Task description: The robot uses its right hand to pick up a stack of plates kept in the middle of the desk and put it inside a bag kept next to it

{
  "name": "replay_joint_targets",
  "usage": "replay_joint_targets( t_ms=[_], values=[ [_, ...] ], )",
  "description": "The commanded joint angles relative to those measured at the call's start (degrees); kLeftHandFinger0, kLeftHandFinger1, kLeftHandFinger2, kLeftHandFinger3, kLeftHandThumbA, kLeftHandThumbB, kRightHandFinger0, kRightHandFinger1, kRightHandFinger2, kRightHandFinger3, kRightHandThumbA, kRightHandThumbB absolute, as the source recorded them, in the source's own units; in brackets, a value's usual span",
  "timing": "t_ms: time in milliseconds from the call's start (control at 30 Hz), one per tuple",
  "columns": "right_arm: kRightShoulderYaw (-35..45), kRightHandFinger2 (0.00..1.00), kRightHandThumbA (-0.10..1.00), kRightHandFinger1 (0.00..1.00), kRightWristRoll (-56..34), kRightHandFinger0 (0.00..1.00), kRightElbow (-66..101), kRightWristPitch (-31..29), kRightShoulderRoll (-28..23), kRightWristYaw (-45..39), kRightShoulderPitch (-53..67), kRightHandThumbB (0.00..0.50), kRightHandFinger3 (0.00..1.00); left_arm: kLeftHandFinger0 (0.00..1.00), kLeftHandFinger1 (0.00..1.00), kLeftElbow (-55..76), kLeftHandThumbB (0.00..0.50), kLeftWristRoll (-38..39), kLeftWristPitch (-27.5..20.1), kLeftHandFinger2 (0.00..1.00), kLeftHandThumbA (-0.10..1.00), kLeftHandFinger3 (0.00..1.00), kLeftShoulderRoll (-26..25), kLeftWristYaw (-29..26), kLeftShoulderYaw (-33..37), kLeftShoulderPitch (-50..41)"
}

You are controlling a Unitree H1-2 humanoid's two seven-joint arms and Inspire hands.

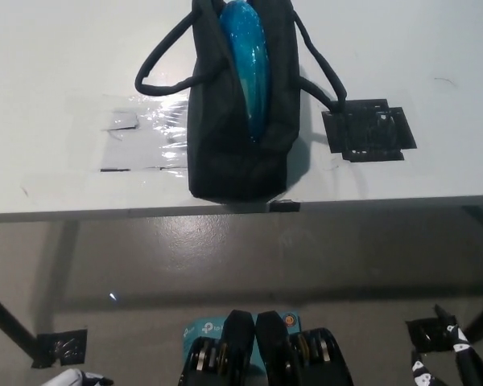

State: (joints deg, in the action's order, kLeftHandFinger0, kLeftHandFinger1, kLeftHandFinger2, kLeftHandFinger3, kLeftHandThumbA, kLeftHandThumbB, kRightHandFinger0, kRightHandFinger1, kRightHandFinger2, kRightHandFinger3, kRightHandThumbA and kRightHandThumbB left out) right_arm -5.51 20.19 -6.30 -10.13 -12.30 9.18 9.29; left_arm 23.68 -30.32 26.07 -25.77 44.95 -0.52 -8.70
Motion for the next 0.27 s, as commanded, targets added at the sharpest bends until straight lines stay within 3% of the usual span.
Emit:
replay_joint_targets(
  t_ms=[0, 233],
  values=[
    [1.81, 1.0, 0.41, 1.0, 3.01, 0.87, 1.27, -11.35, 0.06, 6.66, 0.96, 0.251, 1.0, 0.76, 0.73, 2.87, 0.0, 1.9, 0.86, 0.85, 0.26, 0.93, -1.0, -2.6, -2.2, -1.28],
    [2.38, 1.0, 0.39, 1.0, 3.24, 0.85, 1.32, -10.7, 0.22, 6.26, 0.21, 0.263, 1.0, 0.77, 0.75, 3.28, 0.0, 1.53, 0.86, 0.86, 0.28, 0.96, -1.38, -1.92, -2.94, -1.85]
  ],
)
